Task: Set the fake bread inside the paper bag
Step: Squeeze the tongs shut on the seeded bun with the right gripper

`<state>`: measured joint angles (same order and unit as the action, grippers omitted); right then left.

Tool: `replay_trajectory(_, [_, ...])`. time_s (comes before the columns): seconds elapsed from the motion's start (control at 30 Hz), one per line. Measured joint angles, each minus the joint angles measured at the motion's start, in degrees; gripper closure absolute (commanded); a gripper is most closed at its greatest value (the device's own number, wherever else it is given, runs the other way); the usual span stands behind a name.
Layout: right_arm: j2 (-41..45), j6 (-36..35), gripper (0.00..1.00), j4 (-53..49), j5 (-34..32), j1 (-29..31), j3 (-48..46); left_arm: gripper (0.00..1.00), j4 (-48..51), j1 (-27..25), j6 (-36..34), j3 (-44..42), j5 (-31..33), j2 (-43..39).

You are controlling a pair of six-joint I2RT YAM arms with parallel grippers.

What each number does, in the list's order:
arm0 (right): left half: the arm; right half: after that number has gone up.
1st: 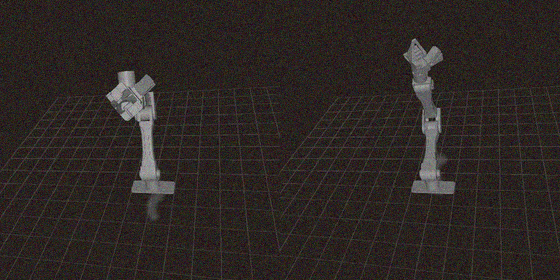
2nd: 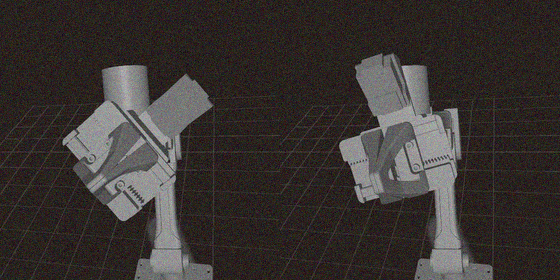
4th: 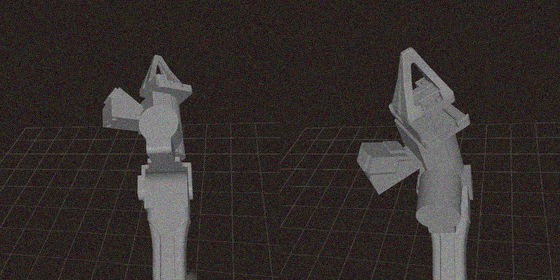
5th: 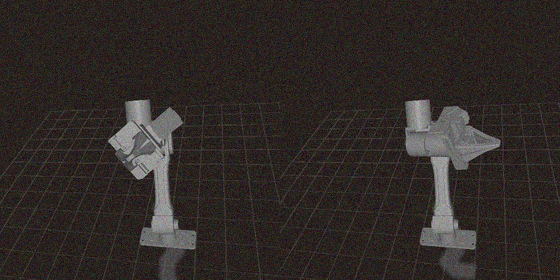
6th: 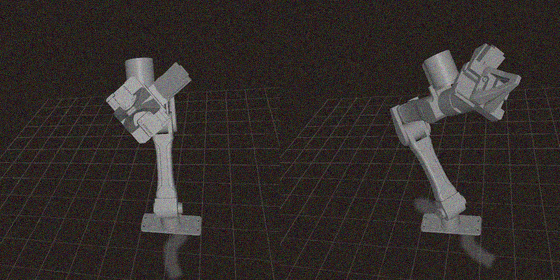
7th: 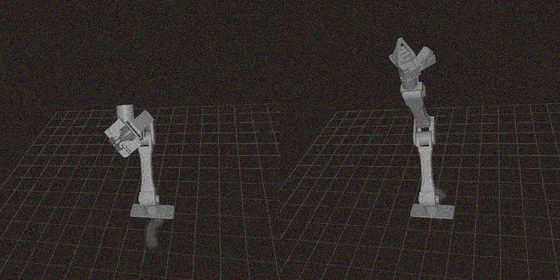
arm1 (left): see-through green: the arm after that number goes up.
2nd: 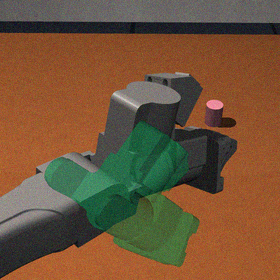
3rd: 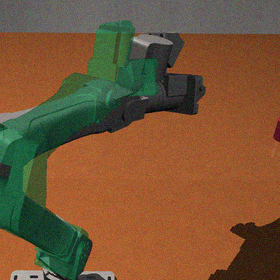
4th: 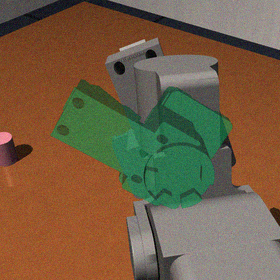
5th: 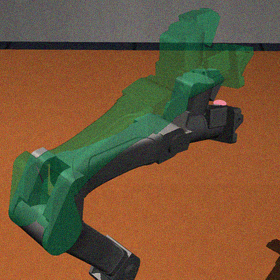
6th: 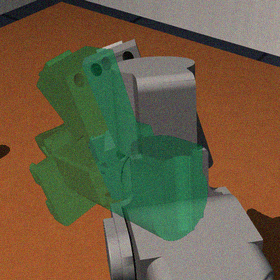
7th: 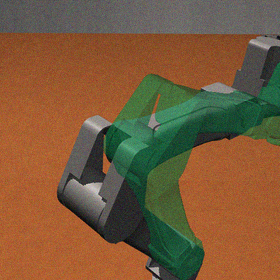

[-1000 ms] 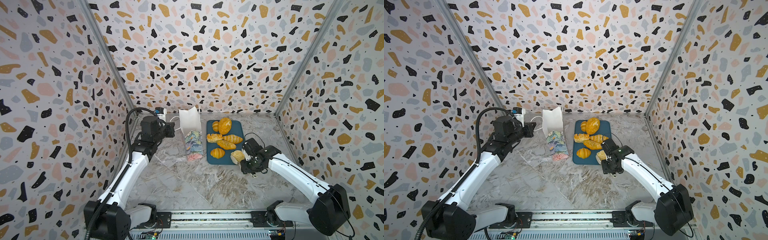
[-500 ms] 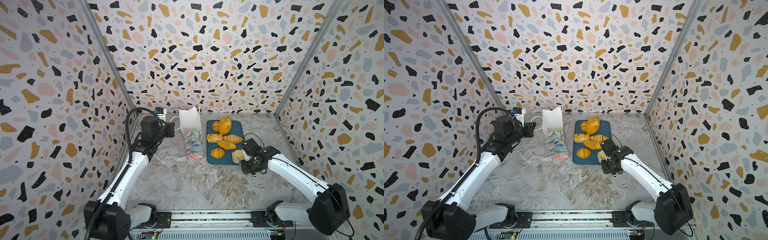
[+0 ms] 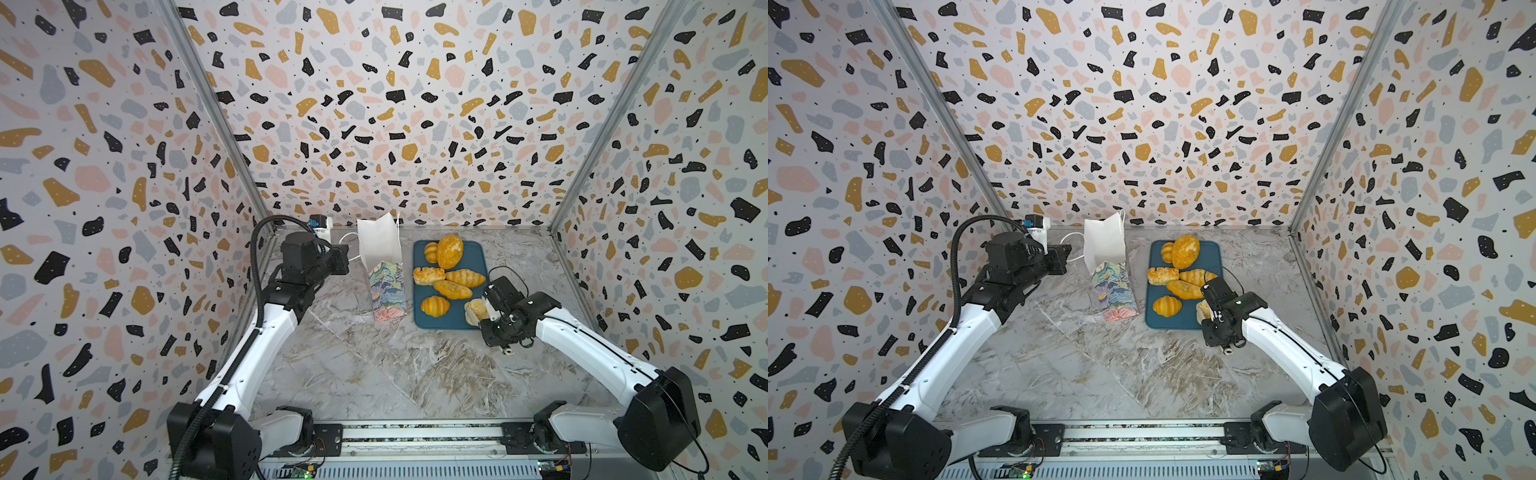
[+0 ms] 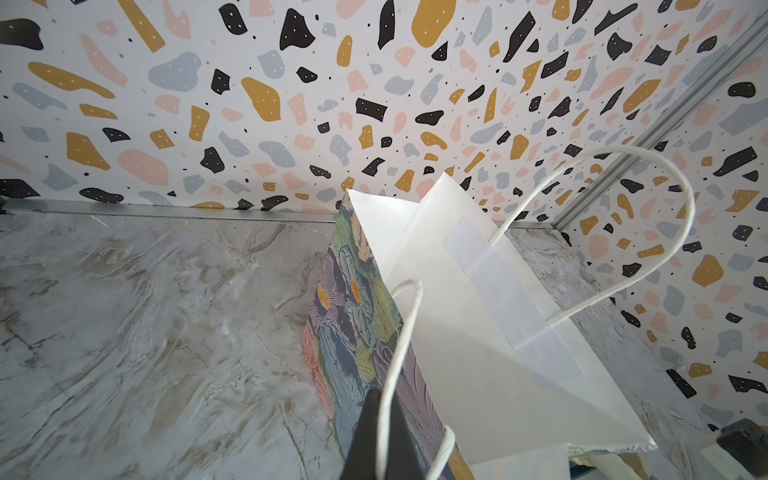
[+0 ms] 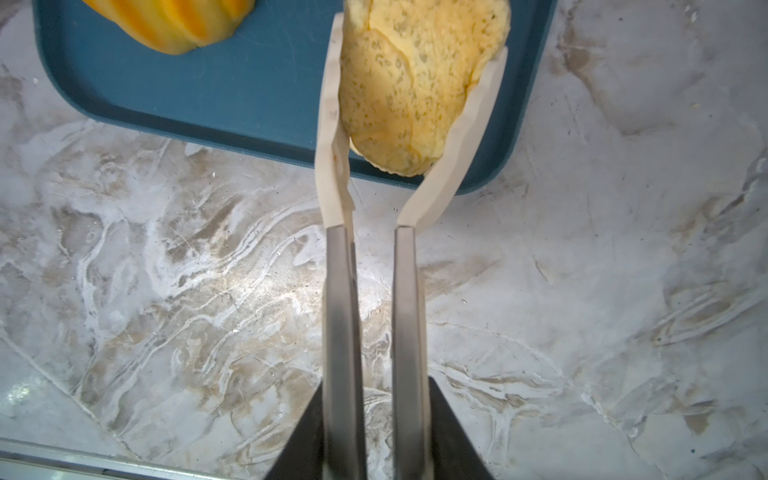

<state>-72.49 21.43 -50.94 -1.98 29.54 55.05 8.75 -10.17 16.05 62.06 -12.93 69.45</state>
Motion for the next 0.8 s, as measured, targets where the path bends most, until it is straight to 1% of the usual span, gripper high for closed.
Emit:
replay_trajectory(0.33, [2.1, 0.3, 0.68, -0.5, 0.9, 0.0, 3.3, 1.0, 0.0, 0.0, 0.0, 0.0, 0.0, 0.0])
replay_trajectory(0.8, [6.1, 2.2, 0.7, 0.8, 2.8, 0.0, 3.4, 1.0, 0.0, 0.0, 0.0, 0.0, 0.1, -0.5])
